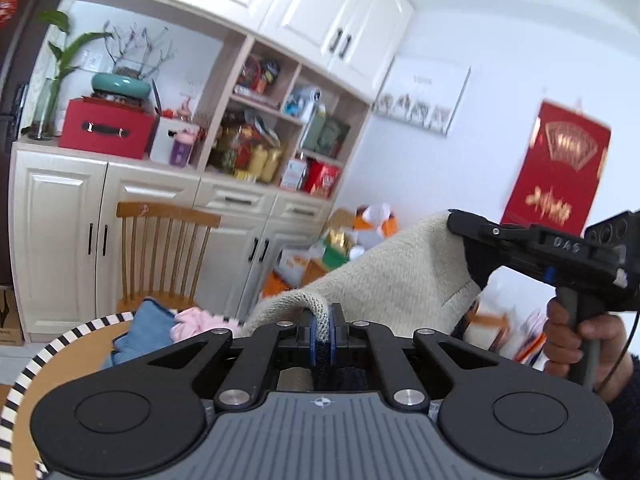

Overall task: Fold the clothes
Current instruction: 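Lift the cardigan off the pile with both grippers and swing it onto the table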

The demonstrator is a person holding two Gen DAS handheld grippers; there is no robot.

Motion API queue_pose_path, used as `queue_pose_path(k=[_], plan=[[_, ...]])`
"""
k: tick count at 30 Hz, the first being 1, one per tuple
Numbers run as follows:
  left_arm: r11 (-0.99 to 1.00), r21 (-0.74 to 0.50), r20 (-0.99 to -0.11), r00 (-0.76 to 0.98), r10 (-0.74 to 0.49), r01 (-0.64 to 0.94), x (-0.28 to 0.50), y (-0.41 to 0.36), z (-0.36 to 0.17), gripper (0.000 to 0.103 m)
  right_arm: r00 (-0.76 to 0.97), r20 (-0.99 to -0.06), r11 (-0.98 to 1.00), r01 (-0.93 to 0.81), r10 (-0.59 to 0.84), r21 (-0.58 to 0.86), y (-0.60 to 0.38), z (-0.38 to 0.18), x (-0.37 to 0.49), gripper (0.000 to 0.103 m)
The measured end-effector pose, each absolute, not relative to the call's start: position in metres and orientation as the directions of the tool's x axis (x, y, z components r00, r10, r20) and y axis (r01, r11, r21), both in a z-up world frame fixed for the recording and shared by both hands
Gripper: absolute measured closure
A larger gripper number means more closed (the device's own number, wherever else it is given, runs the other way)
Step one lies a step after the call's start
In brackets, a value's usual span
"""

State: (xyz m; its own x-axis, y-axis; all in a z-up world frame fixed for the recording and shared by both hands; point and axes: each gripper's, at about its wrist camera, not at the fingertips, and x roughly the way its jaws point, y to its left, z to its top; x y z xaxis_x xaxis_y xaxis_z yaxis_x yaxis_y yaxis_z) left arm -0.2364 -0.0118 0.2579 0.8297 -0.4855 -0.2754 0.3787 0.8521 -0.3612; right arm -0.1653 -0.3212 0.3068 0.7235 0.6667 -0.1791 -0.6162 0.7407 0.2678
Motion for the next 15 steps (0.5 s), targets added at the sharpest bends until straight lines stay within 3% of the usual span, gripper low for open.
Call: queue_pose_path(k=[3, 8, 10, 11, 13, 15], plan=[[0.891, -0.342, -0.342, 0.844, -0.414, 0.299, -0.237, -0.018, 0.247, 0.096, 0.726, -0.249, 0.768, -0.608, 0.640, 0.201, -0.298, 0.299, -0.152, 0.095], [0.945, -0.310, -0.579, 0.768, -0.274, 0.104, -0.189, -0.001, 0.156, 0.095, 0.674, -0.470, 0.804, -0.575, 0.570, 0.151, -0.226, 0.199, -0.091, 0.092], [0.969, -0.248, -0.687, 0.702, -0.187, 0.016, -0.166, 0.009, 0.106, 0.093, 0.621, -0.594, 0.823, -0.552, 0.512, 0.133, -0.194, 0.148, -0.068, 0.076], [0.973, -0.231, -0.729, 0.667, -0.154, -0.027, -0.159, 0.016, 0.083, 0.092, 0.595, -0.643, 0.833, -0.538, 0.482, 0.126, -0.182, 0.125, -0.063, 0.075], [0.976, -0.205, -0.786, 0.605, -0.124, -0.066, -0.157, 0.028, 0.046, 0.089, 0.568, -0.689, 0.835, -0.541, 0.451, 0.101, -0.171, 0.090, -0.066, 0.059], [0.994, -0.108, -0.782, 0.620, -0.064, -0.035, -0.172, 0.029, 0.027, 0.073, 0.574, -0.688, 0.820, -0.569, 0.444, 0.055, -0.172, 0.069, -0.082, 0.046]])
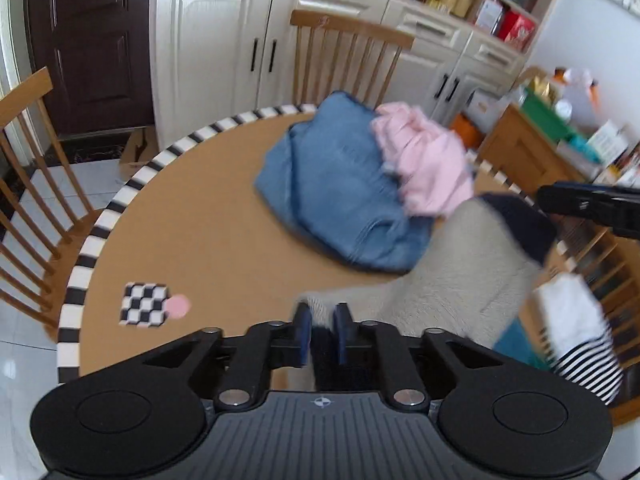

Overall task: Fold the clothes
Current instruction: 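Lift the cardigan off the pile with both grippers and swing it onto the table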

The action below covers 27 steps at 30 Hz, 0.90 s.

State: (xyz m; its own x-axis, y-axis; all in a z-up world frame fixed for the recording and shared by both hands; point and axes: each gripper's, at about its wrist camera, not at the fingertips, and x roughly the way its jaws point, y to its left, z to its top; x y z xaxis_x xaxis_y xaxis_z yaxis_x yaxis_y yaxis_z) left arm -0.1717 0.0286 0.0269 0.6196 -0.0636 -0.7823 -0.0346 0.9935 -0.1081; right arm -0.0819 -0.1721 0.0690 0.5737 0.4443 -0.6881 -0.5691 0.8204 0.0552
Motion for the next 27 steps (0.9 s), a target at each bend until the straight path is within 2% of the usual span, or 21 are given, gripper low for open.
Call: queue_pose_path(k=[1, 2, 3, 4, 7, 9, 11, 15, 17, 19, 20, 22, 23, 24, 25, 26, 27], plan=[[0.999, -0.033, -0.771, 0.637, -0.026, 0.002, -0.179, 0.026, 0.022, 0.067, 0.580, -0.683, 0.811, -0.584, 0.443, 0.031, -0.176, 0.061, -0.092, 0.043], [0.999, 0.030, -0.762, 0.648, 0.001, 0.034, -0.187, 0.024, 0.019, 0.056, 0.586, -0.678, 0.801, -0.598, 0.443, 0.006, -0.180, 0.054, -0.102, 0.043], [0.996, 0.069, -0.753, 0.657, 0.016, 0.055, -0.197, 0.022, 0.015, 0.052, 0.590, -0.674, 0.797, -0.604, 0.444, -0.003, -0.187, 0.046, -0.115, 0.043], [0.994, 0.072, -0.746, 0.665, 0.003, 0.076, -0.208, 0.020, 0.013, 0.051, 0.586, -0.672, 0.796, -0.606, 0.453, 0.008, -0.195, 0.037, -0.129, 0.043], [0.988, -0.035, -0.742, 0.658, -0.128, 0.153, -0.243, 0.014, 0.003, 0.034, 0.582, -0.672, 0.815, -0.578, 0.457, 0.053, -0.222, 0.010, -0.176, 0.042], [0.981, -0.051, -0.745, 0.647, -0.163, 0.188, -0.261, -0.002, -0.011, 0.024, 0.573, -0.694, 0.834, -0.547, 0.436, 0.073, -0.238, -0.011, -0.208, 0.042], [0.977, -0.003, -0.763, 0.632, -0.139, 0.211, -0.273, -0.021, -0.029, 0.022, 0.558, -0.726, 0.864, -0.494, 0.401, 0.098, -0.252, -0.028, -0.235, 0.041], [0.974, 0.141, -0.811, 0.585, 0.010, 0.179, -0.259, -0.049, -0.068, 0.022, 0.540, -0.783, 0.925, -0.363, 0.308, 0.114, -0.279, -0.050, -0.274, 0.033], [0.969, 0.187, -0.802, 0.594, 0.056, 0.161, -0.247, -0.058, -0.078, 0.022, 0.539, -0.806, 0.953, -0.286, 0.244, 0.097, -0.290, -0.057, -0.288, 0.029], [0.963, 0.219, -0.778, 0.623, 0.075, 0.157, -0.236, -0.064, -0.085, 0.021, 0.528, -0.824, 0.970, -0.221, 0.207, 0.101, -0.299, -0.062, -0.297, 0.018], [0.960, 0.230, -0.772, 0.631, 0.082, 0.157, -0.232, -0.066, -0.087, 0.022, 0.518, -0.832, 0.974, -0.198, 0.197, 0.107, -0.303, -0.066, -0.298, 0.017], [0.966, 0.205, -0.767, 0.639, 0.057, 0.160, -0.227, -0.068, -0.092, 0.034, 0.491, -0.851, 0.979, -0.162, 0.188, 0.124, -0.306, -0.074, -0.297, 0.016], [0.974, 0.150, -0.777, 0.629, 0.009, 0.172, -0.225, -0.067, -0.094, 0.060, 0.473, -0.858, 0.978, -0.145, 0.200, 0.149, -0.307, -0.078, -0.296, 0.016], [0.981, 0.090, -0.795, 0.606, -0.034, 0.173, -0.224, -0.065, -0.096, 0.079, 0.453, -0.864, 0.975, -0.130, 0.220, 0.181, -0.306, -0.084, -0.296, 0.017], [0.983, 0.073, -0.797, 0.602, -0.042, 0.166, -0.225, -0.064, -0.097, 0.080, 0.438, -0.865, 0.970, -0.130, 0.244, 0.208, -0.304, -0.089, -0.296, 0.029], [0.985, 0.076, -0.792, 0.609, -0.037, 0.158, -0.227, -0.064, -0.097, 0.087, 0.427, -0.864, 0.963, -0.136, 0.268, 0.232, -0.301, -0.095, -0.296, 0.041], [0.985, 0.074, -0.792, 0.609, -0.037, 0.156, -0.229, -0.063, -0.097, 0.091, 0.431, -0.859, 0.961, -0.146, 0.275, 0.235, -0.297, -0.098, -0.295, 0.072]])
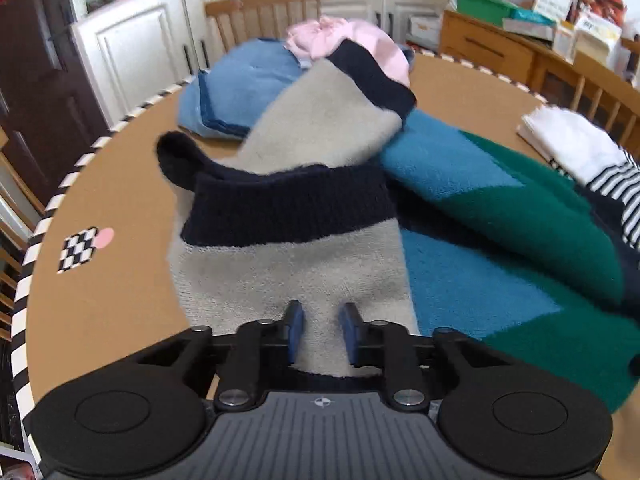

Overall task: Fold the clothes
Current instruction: 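Lift the cardigan off the pile with both grippers and swing it onto the table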

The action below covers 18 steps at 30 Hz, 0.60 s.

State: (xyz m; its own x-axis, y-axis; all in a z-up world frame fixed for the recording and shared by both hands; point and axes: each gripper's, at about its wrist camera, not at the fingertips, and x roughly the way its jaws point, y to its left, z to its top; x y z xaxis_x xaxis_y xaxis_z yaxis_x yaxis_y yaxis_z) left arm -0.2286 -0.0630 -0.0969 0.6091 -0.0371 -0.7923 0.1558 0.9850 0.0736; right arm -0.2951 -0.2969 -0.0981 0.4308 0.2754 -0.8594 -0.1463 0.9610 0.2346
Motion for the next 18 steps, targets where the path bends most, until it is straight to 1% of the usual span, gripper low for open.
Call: queue_pose_path(k=[1, 4, 6, 8, 10, 15, 17, 18], plan=[[0.985, 0.070, -0.794, 0.606, -0.040, 0.156, -0.230, -0.061, -0.096, 0.092, 0.449, -0.855, 0.965, -0.158, 0.258, 0.209, -0.291, -0.099, -0.293, 0.085], [0.996, -0.017, -0.811, 0.582, -0.067, 0.091, -0.229, -0.041, -0.092, 0.097, 0.466, -0.843, 0.960, -0.201, 0.269, 0.195, -0.283, -0.094, -0.276, 0.097], [0.996, -0.090, -0.821, 0.565, -0.081, 0.011, -0.230, -0.021, -0.086, 0.098, 0.493, -0.822, 0.954, -0.231, 0.286, 0.194, -0.284, -0.082, -0.259, 0.098], [0.988, -0.142, -0.820, 0.566, -0.083, -0.060, -0.238, -0.001, -0.076, 0.098, 0.550, -0.786, 0.949, -0.277, 0.282, 0.147, -0.281, -0.061, -0.241, 0.098], [0.985, -0.138, -0.812, 0.582, -0.051, -0.107, -0.249, 0.015, -0.064, 0.098, 0.627, -0.730, 0.943, -0.324, 0.271, 0.072, -0.274, -0.035, -0.223, 0.098], [0.962, -0.110, -0.781, 0.620, 0.071, -0.248, -0.285, 0.055, -0.032, 0.098, 0.741, -0.629, 0.946, -0.322, 0.236, -0.025, -0.258, 0.010, -0.181, 0.098], [0.947, -0.119, -0.781, 0.617, 0.096, -0.299, -0.297, 0.070, -0.026, 0.098, 0.758, -0.613, 0.949, -0.313, 0.224, -0.040, -0.254, 0.016, -0.176, 0.098], [0.939, -0.123, -0.788, 0.607, 0.103, -0.320, -0.302, 0.076, -0.026, 0.098, 0.746, -0.630, 0.950, -0.310, 0.217, -0.041, -0.253, 0.011, -0.174, 0.098]])
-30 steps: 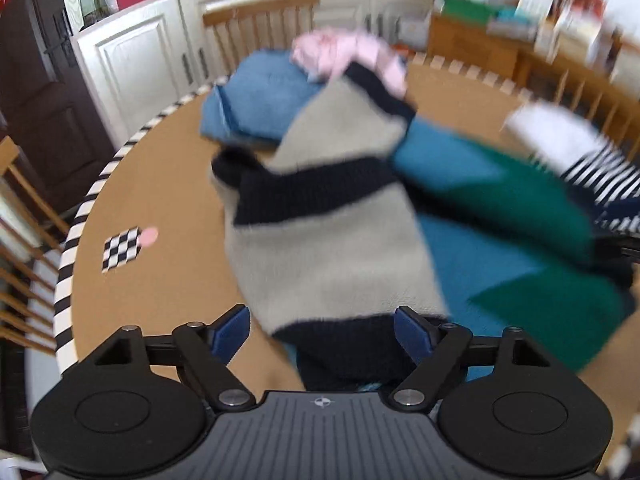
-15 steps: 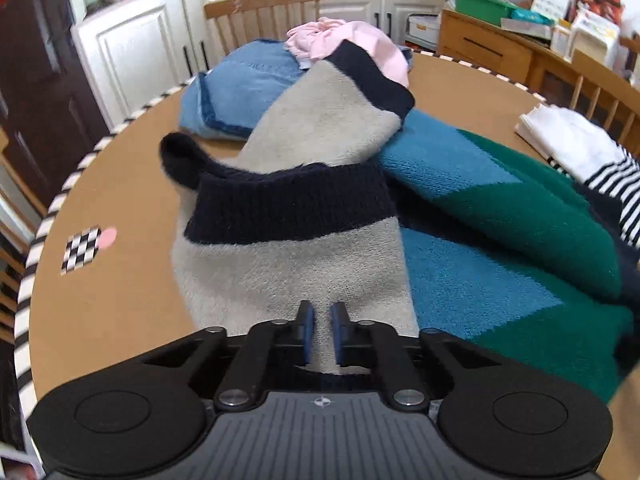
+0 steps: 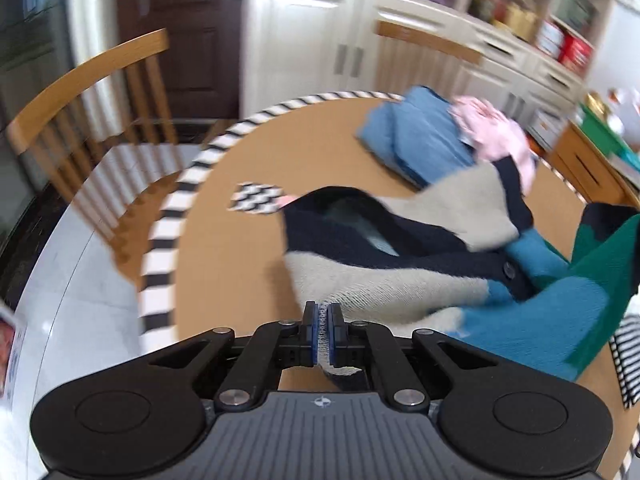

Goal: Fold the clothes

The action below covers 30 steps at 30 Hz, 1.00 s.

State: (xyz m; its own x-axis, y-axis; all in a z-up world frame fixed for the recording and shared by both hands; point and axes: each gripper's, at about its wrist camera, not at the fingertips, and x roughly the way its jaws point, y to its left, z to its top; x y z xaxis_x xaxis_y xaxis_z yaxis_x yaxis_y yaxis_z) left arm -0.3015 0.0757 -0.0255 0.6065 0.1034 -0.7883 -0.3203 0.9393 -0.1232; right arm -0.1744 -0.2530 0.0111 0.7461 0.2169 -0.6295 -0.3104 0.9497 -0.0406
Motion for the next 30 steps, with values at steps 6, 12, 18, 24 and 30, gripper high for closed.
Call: queue_pose_path(k=[6, 12, 18, 24, 30], plan=[[0.933, -0.106, -0.878, 0.472, 0.075, -0.345, -0.340, 0.074, -0.055, 0.097, 0.569, -0.802, 0.952, -0.307, 0.180, -0.004, -0.266, -0.051, -0.190, 0.086], [0.961, -0.039, -0.848, 0.518, 0.114, -0.275, -0.351, 0.069, -0.034, 0.080, 0.570, -0.791, 0.967, -0.233, 0.223, 0.105, -0.316, -0.049, -0.231, 0.058], [0.995, 0.089, -0.692, 0.721, 0.035, 0.036, -0.277, 0.027, 0.014, 0.050, 0.696, -0.682, 0.963, -0.264, 0.224, 0.047, -0.319, -0.021, -0.205, 0.033], [0.943, 0.225, -0.742, 0.670, 0.002, 0.246, -0.169, -0.030, -0.043, 0.047, 0.548, -0.792, 0.960, -0.218, 0.270, 0.177, -0.292, -0.077, -0.147, 0.040], [0.957, 0.206, -0.787, 0.615, 0.039, 0.203, -0.126, -0.031, -0.090, 0.080, 0.570, -0.744, 0.935, -0.268, 0.348, 0.232, -0.295, -0.049, -0.186, 0.100]])
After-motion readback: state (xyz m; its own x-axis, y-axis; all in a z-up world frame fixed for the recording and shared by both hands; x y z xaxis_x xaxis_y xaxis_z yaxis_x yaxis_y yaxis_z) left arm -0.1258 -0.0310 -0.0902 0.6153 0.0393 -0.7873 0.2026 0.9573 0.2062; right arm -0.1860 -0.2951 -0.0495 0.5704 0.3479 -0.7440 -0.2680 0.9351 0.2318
